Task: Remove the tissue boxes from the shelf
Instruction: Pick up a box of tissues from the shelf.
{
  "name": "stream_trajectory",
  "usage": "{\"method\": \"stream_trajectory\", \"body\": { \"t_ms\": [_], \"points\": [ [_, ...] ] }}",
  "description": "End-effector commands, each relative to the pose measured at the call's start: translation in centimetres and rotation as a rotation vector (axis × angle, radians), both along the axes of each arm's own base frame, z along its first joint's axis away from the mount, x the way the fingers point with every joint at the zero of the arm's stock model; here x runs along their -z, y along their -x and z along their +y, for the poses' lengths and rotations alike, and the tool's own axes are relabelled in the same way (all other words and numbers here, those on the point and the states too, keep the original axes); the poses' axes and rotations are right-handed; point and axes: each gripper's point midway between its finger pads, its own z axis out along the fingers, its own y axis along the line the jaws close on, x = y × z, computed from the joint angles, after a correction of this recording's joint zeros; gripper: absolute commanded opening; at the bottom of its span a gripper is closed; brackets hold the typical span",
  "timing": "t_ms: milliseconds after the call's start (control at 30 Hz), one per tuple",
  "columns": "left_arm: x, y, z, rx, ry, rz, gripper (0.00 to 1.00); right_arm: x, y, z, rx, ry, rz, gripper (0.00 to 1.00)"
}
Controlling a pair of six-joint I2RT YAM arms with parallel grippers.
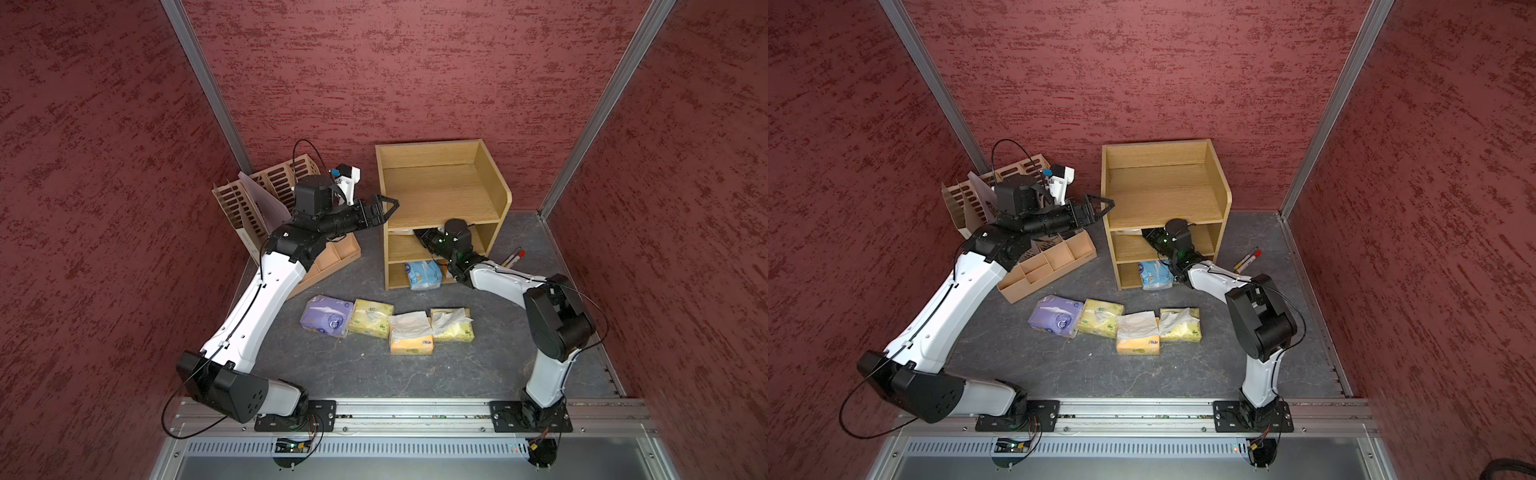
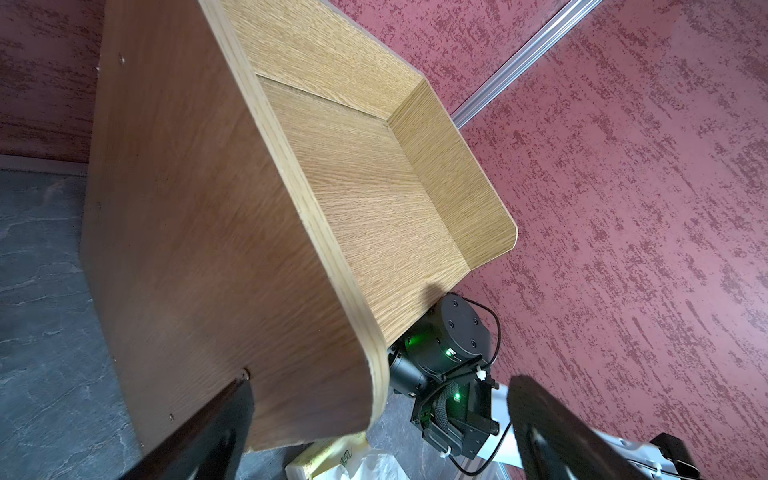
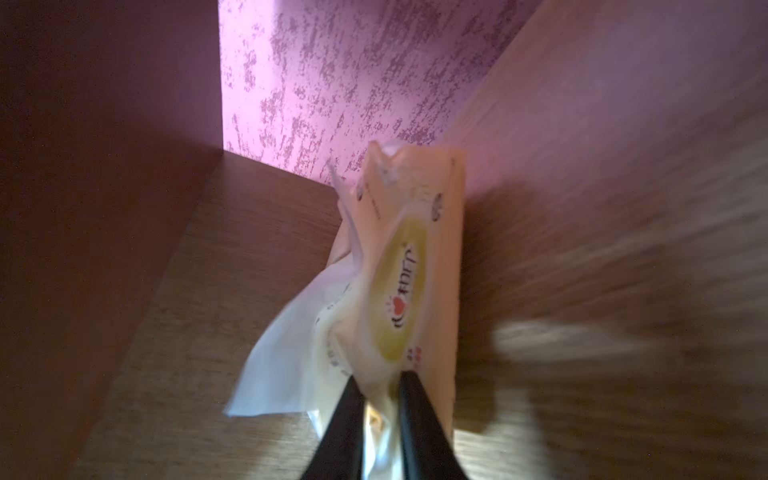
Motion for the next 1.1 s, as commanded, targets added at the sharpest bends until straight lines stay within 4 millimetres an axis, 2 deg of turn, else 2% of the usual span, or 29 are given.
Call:
{"method": "stream_trajectory", "body": {
  "t_ms": [0,200,500,600,633,767,867,1067],
  "points": [
    [-0.4,0.3,0.1,-0.006,-0.008,-0.021,1.0,3.7,0.8,-0.4,-0.009,0.064,0.103,0.0],
    [-0.7,0.2,0.2,-0.012,-0.004,-0.031,1.0,2.4,3.0,-1.2,-0.025,0.073,0.119,0.0],
    [-0.8,0.2,0.5,-0.022,-0.011,-0.038,1.0,3.4,8.8,-3.3,-0.088,0.168,0.213,0.0],
    [-0.6,0.3,0.6,-0.026,-0.011,-0.035,1.0,4.1,11.0,-4.8,-0.081,0.225,0.258,0.0],
    [-0.7,0.4,0.6,-0.028,-0.008,-0.038,1.0,3.3,12.0,-5.6,-0.07,0.231,0.249,0.0],
    [-0.9,0.8,0.9,-0.036,-0.003,-0.046,1.0,3.0,14.9,-7.9,-0.035,0.256,0.262,0.0],
    [-1.1,0.9,0.9,-0.036,0.001,-0.047,1.0,2.7,16.3,-9.2,-0.015,0.266,0.273,0.0],
    [-1.3,1.1,0.8,-0.036,0.013,-0.043,1.0,1.6,17.8,-11.4,0.016,0.322,0.304,0.0]
  ]
}}
